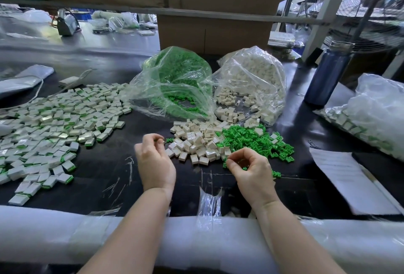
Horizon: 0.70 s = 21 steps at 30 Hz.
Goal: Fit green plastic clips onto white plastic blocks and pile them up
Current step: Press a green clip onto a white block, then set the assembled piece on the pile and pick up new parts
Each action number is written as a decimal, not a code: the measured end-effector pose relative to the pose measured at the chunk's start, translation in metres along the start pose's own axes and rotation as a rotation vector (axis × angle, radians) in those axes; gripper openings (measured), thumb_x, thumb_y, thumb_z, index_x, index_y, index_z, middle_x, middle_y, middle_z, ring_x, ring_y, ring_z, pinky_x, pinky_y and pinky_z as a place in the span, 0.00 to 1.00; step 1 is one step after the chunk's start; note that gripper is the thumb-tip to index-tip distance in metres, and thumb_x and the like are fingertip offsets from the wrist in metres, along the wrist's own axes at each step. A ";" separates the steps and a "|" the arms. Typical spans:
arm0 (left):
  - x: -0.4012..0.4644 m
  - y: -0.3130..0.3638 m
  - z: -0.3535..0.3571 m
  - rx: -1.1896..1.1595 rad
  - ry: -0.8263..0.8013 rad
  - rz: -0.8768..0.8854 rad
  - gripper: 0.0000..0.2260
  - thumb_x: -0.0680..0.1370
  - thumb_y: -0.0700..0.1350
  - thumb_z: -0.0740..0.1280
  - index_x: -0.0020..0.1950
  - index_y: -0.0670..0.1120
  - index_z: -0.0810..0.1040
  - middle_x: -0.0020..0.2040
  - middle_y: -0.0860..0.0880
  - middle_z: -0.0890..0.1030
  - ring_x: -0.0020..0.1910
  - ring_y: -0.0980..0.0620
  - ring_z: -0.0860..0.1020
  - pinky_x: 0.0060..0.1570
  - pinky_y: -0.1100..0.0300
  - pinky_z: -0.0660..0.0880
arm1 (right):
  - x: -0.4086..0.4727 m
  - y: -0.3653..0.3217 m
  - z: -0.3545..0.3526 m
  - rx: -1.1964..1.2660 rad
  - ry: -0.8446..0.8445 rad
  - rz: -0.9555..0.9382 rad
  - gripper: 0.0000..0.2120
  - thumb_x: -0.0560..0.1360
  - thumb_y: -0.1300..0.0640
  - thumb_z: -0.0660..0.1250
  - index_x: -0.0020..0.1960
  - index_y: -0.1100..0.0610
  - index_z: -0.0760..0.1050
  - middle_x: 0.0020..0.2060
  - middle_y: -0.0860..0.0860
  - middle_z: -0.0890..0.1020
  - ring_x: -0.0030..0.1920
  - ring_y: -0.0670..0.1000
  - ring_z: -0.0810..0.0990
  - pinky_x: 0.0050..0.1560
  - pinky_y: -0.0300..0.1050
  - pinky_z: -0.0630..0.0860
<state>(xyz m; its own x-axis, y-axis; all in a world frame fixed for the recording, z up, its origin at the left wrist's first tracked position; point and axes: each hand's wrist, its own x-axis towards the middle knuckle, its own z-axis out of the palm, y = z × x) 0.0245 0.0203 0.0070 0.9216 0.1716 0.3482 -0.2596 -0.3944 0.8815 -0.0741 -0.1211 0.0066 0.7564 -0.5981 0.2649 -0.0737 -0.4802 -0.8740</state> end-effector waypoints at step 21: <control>0.015 -0.029 -0.026 0.737 -0.186 0.105 0.10 0.77 0.54 0.62 0.49 0.53 0.82 0.56 0.51 0.73 0.59 0.48 0.63 0.59 0.50 0.56 | 0.004 0.008 0.000 -0.413 0.128 0.111 0.04 0.74 0.58 0.68 0.47 0.52 0.80 0.46 0.46 0.77 0.56 0.51 0.73 0.48 0.43 0.58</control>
<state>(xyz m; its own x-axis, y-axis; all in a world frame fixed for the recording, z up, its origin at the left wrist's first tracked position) 0.0386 0.0584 -0.0052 0.9532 -0.0289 0.3010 -0.1487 -0.9115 0.3834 -0.0716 -0.1271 0.0004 0.6447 -0.7224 0.2500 -0.4227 -0.6094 -0.6708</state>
